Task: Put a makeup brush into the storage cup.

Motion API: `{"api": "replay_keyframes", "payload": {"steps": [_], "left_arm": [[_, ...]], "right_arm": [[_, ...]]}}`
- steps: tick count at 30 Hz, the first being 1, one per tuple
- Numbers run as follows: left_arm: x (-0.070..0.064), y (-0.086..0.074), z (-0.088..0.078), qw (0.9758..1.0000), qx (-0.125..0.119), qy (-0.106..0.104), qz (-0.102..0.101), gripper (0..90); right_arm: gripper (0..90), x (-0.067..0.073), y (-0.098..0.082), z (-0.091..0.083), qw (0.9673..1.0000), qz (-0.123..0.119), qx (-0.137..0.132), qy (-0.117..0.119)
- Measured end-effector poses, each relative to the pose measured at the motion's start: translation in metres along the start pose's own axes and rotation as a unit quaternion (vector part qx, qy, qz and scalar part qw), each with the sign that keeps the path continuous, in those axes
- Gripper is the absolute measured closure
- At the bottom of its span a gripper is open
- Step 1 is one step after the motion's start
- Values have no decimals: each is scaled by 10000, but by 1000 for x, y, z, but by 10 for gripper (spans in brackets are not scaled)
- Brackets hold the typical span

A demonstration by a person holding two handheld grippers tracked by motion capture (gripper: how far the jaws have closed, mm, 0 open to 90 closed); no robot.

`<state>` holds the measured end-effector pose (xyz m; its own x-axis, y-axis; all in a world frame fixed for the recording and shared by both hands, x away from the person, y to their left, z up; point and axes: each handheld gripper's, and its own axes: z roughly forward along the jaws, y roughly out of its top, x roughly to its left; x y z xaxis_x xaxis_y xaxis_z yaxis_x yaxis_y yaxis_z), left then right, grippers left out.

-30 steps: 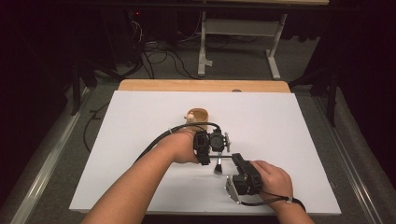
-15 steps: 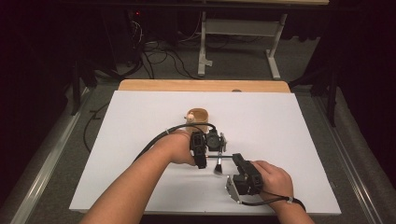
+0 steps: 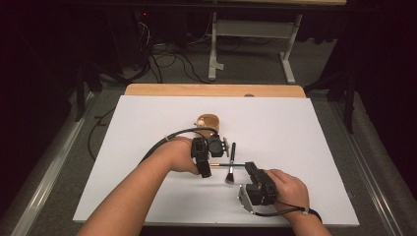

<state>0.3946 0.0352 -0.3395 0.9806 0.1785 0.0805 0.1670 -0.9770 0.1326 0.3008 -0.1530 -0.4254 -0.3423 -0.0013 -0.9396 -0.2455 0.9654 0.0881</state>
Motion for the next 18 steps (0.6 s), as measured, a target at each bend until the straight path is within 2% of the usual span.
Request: {"api": "replay_keyframes", "payload": {"steps": [3, 7, 18], "left_arm": [[2, -7, 1, 10000, -2, -41, -54, 359], [4, -16, 3, 9999, -1, -73, -125, 357], [13, -46, 9, 9985, -107, -130, -522, 350]], "right_arm": [[872, 0, 0, -1, 10000, -31, 18, 3], [872, 1, 0, 0, 10000, 45, -51, -15], [872, 1, 0, 0, 10000, 63, -17, 62]]}}
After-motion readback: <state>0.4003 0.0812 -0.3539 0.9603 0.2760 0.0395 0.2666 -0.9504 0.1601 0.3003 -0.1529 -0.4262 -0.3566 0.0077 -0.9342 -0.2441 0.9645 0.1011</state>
